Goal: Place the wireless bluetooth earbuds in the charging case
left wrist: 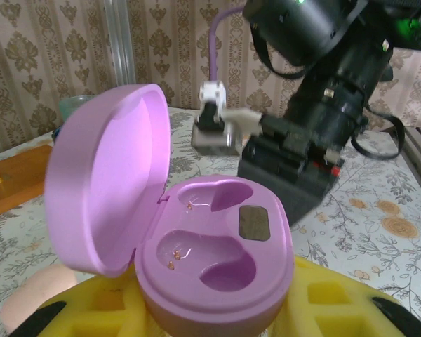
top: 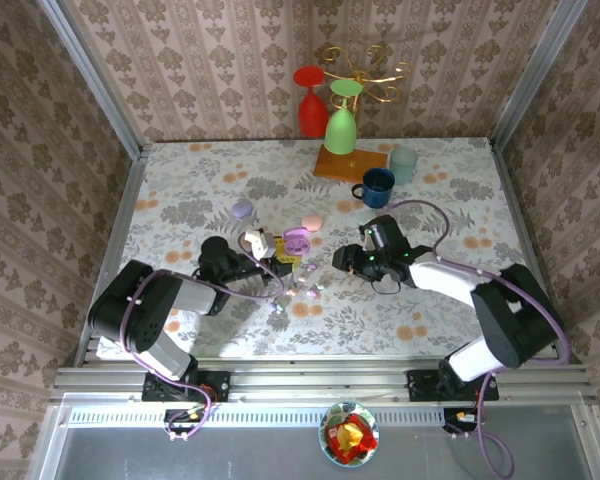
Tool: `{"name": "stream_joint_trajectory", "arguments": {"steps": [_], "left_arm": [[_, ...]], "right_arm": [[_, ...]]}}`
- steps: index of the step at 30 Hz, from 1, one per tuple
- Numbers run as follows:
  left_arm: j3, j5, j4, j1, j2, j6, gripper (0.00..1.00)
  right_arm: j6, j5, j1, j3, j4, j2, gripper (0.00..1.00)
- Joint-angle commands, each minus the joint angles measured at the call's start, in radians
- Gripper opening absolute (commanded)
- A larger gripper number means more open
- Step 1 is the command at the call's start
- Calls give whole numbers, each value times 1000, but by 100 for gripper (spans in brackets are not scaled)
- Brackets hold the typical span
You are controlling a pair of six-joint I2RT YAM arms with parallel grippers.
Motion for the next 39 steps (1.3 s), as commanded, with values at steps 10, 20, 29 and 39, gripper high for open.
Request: {"name": "stream_joint_trajectory", "arguments": {"steps": [10, 20, 29, 39], "left_arm": [[-36, -19, 28, 14, -54, 34, 31], [-43, -32, 28, 15, -64, 36, 31], [-59, -49, 29, 53, -79, 44, 31], [-69, -71, 28, 74, -94, 43, 31]], "right_arm": [[91, -80, 72, 180, 83, 247, 45], [139, -80, 98, 211, 93, 307, 42], [93, -29, 89, 282, 24, 369, 38], [26, -21, 85, 366, -27, 428, 38]]}}
